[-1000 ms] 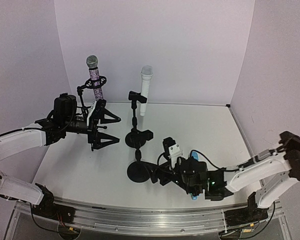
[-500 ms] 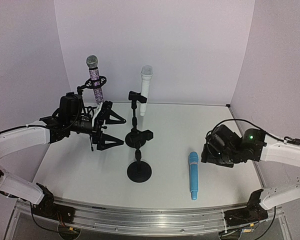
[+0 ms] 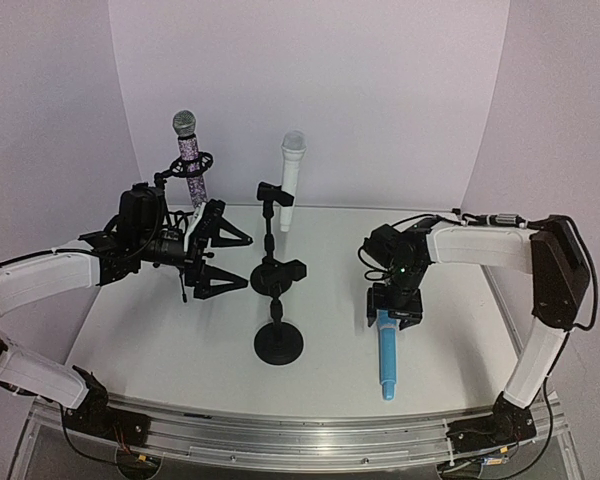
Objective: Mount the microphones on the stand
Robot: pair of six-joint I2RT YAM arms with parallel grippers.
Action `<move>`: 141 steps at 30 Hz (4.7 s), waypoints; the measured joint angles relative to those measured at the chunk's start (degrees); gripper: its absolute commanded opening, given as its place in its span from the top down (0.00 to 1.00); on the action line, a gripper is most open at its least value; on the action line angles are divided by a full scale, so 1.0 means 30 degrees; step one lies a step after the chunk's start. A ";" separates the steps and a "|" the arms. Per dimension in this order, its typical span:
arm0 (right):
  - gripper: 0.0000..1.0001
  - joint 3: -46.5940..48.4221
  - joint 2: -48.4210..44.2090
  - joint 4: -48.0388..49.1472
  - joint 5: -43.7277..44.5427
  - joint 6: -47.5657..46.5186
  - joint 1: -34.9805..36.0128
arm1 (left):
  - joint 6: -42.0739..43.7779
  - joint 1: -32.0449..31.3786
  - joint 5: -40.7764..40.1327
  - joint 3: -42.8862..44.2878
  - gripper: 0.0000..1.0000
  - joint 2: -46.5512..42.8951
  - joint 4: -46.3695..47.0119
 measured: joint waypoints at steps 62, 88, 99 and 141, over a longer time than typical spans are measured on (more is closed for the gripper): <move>1.00 0.1344 -0.6008 0.3079 0.2537 -0.6646 -0.0300 | 0.2798 -0.1173 0.0146 0.2506 0.36 0.3643 -0.1347; 1.00 -0.0476 -0.7574 1.0903 0.0978 -1.0680 0.3816 | 0.3791 -0.1173 0.1143 0.2506 1.00 0.3643 -0.1529; 1.00 -0.4375 -0.8462 2.0234 -0.2222 -1.4609 0.4579 | 0.3827 -0.1173 0.1263 0.2499 1.00 0.3643 -0.1534; 1.00 -0.6040 -0.5847 2.7191 -0.4703 -1.3366 0.4815 | 0.3208 -0.0990 0.1320 0.2499 0.98 0.3680 -0.1471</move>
